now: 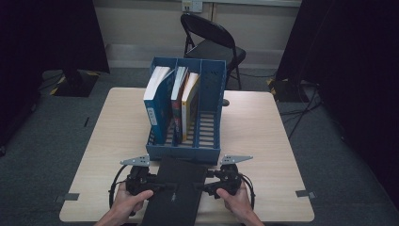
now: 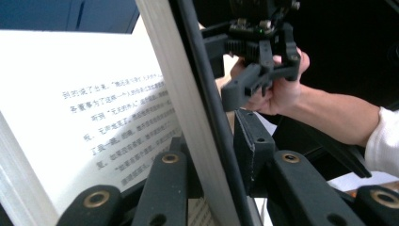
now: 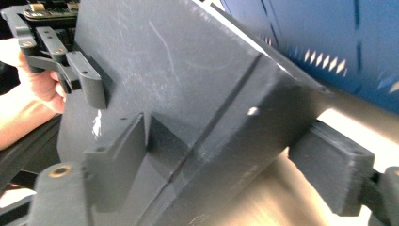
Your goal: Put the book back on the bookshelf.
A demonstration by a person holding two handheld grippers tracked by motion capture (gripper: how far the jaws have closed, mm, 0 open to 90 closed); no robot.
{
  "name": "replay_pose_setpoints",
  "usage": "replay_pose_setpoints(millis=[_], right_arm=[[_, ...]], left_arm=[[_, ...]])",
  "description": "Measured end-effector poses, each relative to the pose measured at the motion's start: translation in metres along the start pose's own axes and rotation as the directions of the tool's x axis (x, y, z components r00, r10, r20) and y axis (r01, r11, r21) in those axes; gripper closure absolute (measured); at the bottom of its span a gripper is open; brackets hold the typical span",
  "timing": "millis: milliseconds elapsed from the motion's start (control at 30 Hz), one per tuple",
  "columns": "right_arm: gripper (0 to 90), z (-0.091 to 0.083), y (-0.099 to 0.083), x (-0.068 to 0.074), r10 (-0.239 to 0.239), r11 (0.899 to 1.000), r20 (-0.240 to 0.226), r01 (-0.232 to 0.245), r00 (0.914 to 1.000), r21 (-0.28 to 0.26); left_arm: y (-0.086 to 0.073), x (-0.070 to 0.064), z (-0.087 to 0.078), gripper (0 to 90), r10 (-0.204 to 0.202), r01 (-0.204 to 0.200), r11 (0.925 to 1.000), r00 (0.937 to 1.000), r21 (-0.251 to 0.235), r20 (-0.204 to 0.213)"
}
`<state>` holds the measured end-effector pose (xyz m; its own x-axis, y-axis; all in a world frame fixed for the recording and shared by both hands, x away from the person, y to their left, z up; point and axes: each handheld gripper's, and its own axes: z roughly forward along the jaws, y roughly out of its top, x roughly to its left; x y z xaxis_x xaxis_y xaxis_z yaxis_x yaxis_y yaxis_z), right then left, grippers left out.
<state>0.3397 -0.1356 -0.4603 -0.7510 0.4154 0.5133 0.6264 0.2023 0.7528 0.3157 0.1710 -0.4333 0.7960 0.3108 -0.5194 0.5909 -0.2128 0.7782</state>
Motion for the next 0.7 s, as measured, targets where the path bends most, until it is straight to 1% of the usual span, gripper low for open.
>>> replay_pose_setpoints(millis=[33,67,100,133,167,233,300,333,367,433,467,500,533,567,600,633,700], right_arm=[[21.9,-0.003,0.003,0.005,-0.025,1.0,0.018,0.025,0.9995,-0.016],[23.0,-0.005,0.004,0.007,-0.033,0.999,0.024,0.034,0.9992,-0.022],[24.5,-0.007,0.006,0.01,-0.044,0.999,0.028,0.045,0.9987,-0.029],[25.7,-0.011,0.009,0.014,-0.064,0.997,0.036,0.065,0.9973,-0.042],[26.3,-0.012,0.01,0.015,-0.068,0.997,0.038,0.069,0.997,-0.043],[28.6,-0.015,0.014,0.019,-0.092,0.994,0.045,0.094,0.9948,-0.052],[30.1,-0.017,0.016,0.021,-0.094,0.994,0.042,0.096,0.9947,-0.058],[31.8,-0.021,0.021,0.025,-0.109,0.991,0.041,0.112,0.9932,-0.075],[32.2,-0.022,0.022,0.026,-0.121,0.989,0.042,0.124,0.9918,-0.077],[33.4,-0.025,0.026,0.029,-0.129,0.987,0.043,0.133,0.9907,-0.091],[34.3,-0.027,0.028,0.03,-0.13,0.986,0.044,0.134,0.9906,-0.104],[35.9,-0.029,0.03,0.032,-0.129,0.984,0.042,0.134,0.9907,-0.122],[37.7,-0.032,0.033,0.034,-0.124,0.982,0.057,0.131,0.9906,-0.138],[39.9,-0.034,0.037,0.035,-0.125,0.979,0.06,0.133,0.9903,-0.156],[42.5,-0.038,0.041,0.036,-0.13,0.974,0.059,0.139,0.9897,-0.181],[42.8,-0.039,0.044,0.038,-0.14,0.97,0.066,0.15,0.9879,-0.191],[42.7,-0.041,0.049,0.042,-0.17,0.964,0.092,0.185,0.9812,-0.193]], left_arm=[[0.0,-0.001,-0.001,74.7,0.004,-0.004,1.0,1.0,-0.007,0.001],[0.001,-0.002,-0.001,74.7,0.013,-0.013,0.9999,0.9999,-0.008,0.004],[0.001,-0.004,-0.002,74.7,0.019,-0.019,0.9996,0.9998,-0.02,0.005],[0.001,-0.005,-0.002,74.7,0.021,-0.021,0.9996,0.9997,-0.02,0.008],[0.001,-0.005,-0.003,74.7,0.029,-0.029,0.9994,0.9996,-0.017,0.008],[0.002,-0.006,-0.004,74.4,0.028,-0.028,0.9993,0.9995,-0.025,0.014],[0.002,-0.007,-0.005,74.1,0.03,-0.029,0.9992,0.9995,-0.028,0.014],[0.004,-0.008,-0.006,74.1,0.037,-0.036,0.9987,0.9992,-0.036,0.017],[0.005,-0.009,-0.006,74.0,0.045,-0.044,0.9983,0.9988,-0.037,0.017],[0.007,-0.012,-0.007,73.6,0.062,-0.061,0.9966,0.9981,-0.054,0.006],[0.008,-0.013,-0.008,73.3,0.066,-0.065,0.9958,0.9978,-0.065,0.012],[0.01,-0.013,-0.009,73.5,0.085,-0.085,0.9942,0.9964,-0.066,-0.004],[0.012,-0.013,-0.008,73.3,0.087,-0.088,0.9932,0.9961,-0.076,-0.014],[0.012,-0.013,-0.008,73.6,0.087,-0.088,0.9932,0.9961,-0.076,-0.014],[0.016,-0.013,-0.009,73.6,0.117,-0.12,0.9892,0.9924,-0.084,-0.038],[0.018,-0.016,-0.009,73.4,0.146,-0.151,0.9848,0.9873,-0.085,-0.062],[0.021,-0.017,-0.009,73.3,0.182,-0.189,0.9791,0.9792,-0.075,-0.09]])
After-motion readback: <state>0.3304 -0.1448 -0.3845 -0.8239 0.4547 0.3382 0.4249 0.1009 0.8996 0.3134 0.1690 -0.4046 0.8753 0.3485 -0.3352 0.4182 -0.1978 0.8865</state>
